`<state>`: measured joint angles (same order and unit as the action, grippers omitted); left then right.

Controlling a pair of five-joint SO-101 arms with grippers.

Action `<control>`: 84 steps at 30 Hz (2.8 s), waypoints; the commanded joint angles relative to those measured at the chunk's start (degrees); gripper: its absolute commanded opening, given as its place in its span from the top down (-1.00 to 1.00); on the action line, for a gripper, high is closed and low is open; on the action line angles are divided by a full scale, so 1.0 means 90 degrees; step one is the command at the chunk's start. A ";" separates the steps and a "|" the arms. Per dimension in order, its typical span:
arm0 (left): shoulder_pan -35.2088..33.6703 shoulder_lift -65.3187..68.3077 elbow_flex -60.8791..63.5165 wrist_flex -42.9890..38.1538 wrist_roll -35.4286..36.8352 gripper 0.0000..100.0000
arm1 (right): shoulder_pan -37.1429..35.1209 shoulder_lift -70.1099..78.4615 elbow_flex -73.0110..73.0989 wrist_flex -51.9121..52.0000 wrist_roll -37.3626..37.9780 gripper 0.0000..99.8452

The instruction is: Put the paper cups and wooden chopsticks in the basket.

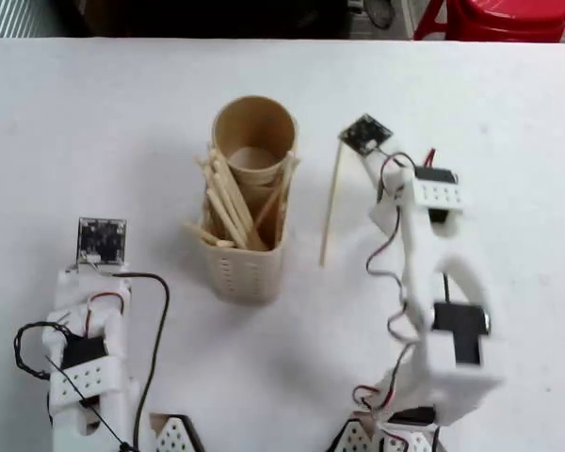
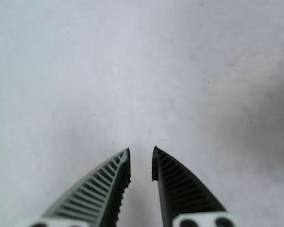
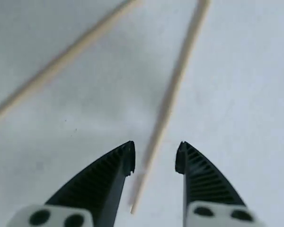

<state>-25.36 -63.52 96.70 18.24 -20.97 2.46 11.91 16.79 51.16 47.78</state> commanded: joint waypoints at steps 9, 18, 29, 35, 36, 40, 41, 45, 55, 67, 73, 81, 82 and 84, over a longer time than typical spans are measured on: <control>-0.0054 -0.0103 -0.0010 0.0010 -0.0078 0.80 | -0.0171 0.2408 -0.3009 0.1421 -0.0137 0.74; -0.0054 -0.0103 -0.0010 0.0010 -0.0078 0.80 | 0.0151 0.2759 -0.4054 0.2408 -0.0723 0.96; -0.0054 -0.0103 -0.0010 0.0010 -0.0078 0.80 | 0.0806 -0.0435 -0.3155 0.3258 -0.2188 0.97; -0.0054 -0.0103 -0.0010 0.0010 -0.0078 0.80 | 0.0464 -0.3912 -0.1084 0.2701 -0.2745 0.97; -0.0054 -0.0103 -0.0010 0.0010 -0.0078 0.80 | 0.0337 -0.4567 -0.0694 0.2535 -0.2833 0.97; -0.0054 -0.0103 -0.0010 0.0010 -0.0078 0.80 | -0.0503 -0.6950 0.0527 0.1900 -0.3214 0.97; -0.0054 -0.0103 -0.0010 0.0010 -0.0078 0.80 | -0.0767 -0.7448 0.0752 0.1705 -0.3321 0.97; -0.0054 -0.0103 -0.0010 0.0010 -0.0078 0.80 | -0.1832 -0.8777 0.1416 0.0894 -0.3741 0.97; -0.0054 -0.0103 -0.0010 0.0010 -0.0078 0.80 | -0.4117 -0.8532 0.2295 -0.3209 -0.4151 0.96; -0.0054 -0.0103 -0.0010 0.0010 -0.0078 0.80 | -0.4381 -0.7419 0.2471 -0.3834 -0.4200 0.96; -0.0054 -0.0103 -0.0010 0.0010 -0.0078 0.80 | -0.4381 -0.7399 0.2559 -0.3834 -0.4269 0.67; -0.0054 -0.0103 -0.0010 0.0010 -0.0078 0.80 | -0.4205 -0.7516 0.2540 -0.3766 -0.4767 0.68; -0.0054 -0.0103 -0.0010 0.0010 -0.0078 0.80 | -0.4020 -0.7624 0.2540 -0.3600 -0.4767 0.68; -0.0054 -0.0103 -0.0010 0.0010 -0.0078 0.80 | -0.3600 -0.7985 0.2540 -0.3043 -0.4767 0.68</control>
<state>-25.36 -63.52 96.70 18.24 -20.97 -34.29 -56.13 40.18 19.52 5.41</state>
